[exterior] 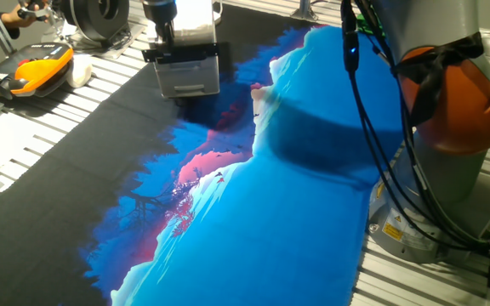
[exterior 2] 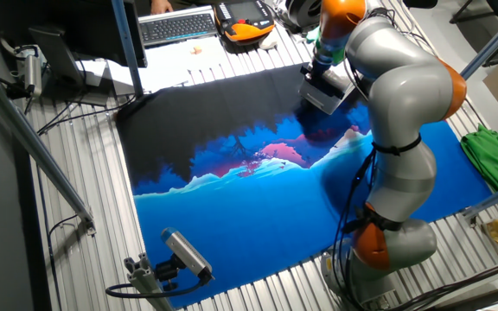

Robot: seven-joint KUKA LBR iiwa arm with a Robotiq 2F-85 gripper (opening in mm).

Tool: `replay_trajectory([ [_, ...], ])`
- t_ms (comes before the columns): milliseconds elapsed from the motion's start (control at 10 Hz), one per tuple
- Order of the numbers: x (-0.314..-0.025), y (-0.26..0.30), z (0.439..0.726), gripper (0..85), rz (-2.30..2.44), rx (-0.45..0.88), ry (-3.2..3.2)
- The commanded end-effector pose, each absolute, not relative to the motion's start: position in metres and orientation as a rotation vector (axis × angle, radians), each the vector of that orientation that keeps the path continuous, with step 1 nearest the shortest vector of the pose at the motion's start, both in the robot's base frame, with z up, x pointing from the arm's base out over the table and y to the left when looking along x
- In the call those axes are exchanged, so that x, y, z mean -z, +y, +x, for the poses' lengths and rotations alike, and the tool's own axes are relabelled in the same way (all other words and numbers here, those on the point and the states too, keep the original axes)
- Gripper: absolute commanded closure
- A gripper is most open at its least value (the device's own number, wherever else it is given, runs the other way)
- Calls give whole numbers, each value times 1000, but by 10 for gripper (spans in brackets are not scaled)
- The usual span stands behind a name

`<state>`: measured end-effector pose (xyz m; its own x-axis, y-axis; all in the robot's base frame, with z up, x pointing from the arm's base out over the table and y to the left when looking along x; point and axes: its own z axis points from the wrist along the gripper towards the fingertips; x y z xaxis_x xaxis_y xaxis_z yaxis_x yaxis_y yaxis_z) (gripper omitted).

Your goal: Grasp the handle and open the drawer

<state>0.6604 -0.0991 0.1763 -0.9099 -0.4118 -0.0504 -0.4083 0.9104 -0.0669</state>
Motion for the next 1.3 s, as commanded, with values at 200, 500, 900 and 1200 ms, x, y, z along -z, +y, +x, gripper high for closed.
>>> replay_trajectory([
  [200, -180, -94, 655, 850, -632, 76, 3016],
  [500, -182, -93, 653, 850, -629, 56, 3022],
  [900, -179, -89, 651, 850, -619, 62, 3019],
  [1200, -176, -89, 651, 850, -626, 79, 3018],
])
